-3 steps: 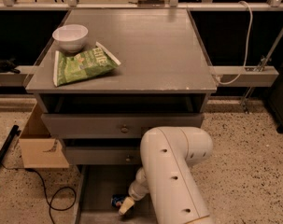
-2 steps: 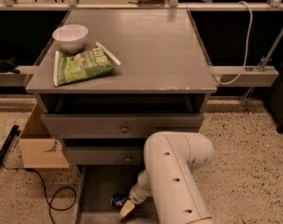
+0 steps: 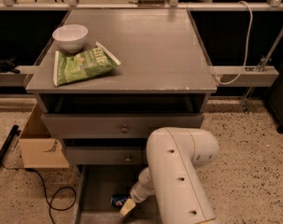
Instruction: Pick pepsi can from bottom drawer and place on counter
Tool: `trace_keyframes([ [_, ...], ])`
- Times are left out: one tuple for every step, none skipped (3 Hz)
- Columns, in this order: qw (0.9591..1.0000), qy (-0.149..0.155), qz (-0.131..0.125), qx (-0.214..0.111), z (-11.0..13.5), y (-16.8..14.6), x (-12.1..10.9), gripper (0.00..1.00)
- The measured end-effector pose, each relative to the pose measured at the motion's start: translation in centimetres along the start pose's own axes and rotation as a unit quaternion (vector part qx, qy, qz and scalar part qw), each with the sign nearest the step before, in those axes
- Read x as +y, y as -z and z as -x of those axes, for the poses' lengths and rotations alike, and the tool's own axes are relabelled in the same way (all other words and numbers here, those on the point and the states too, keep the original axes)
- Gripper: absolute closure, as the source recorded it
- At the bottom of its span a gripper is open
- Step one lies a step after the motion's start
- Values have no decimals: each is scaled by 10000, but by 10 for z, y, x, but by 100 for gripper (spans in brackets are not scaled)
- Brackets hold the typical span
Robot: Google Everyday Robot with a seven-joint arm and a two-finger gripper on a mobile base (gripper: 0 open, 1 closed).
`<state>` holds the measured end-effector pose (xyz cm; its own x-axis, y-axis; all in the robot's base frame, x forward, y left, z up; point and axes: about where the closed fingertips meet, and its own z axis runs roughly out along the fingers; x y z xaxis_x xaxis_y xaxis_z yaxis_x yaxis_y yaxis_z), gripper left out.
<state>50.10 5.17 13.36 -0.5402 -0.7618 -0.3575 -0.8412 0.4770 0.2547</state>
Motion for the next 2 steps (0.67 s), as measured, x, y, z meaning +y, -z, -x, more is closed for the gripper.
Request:
trace_keyframes([
  [10000,-6,14,5,-1,-1,1,0],
  [10000,-6,14,5,-1,-1,1,18],
])
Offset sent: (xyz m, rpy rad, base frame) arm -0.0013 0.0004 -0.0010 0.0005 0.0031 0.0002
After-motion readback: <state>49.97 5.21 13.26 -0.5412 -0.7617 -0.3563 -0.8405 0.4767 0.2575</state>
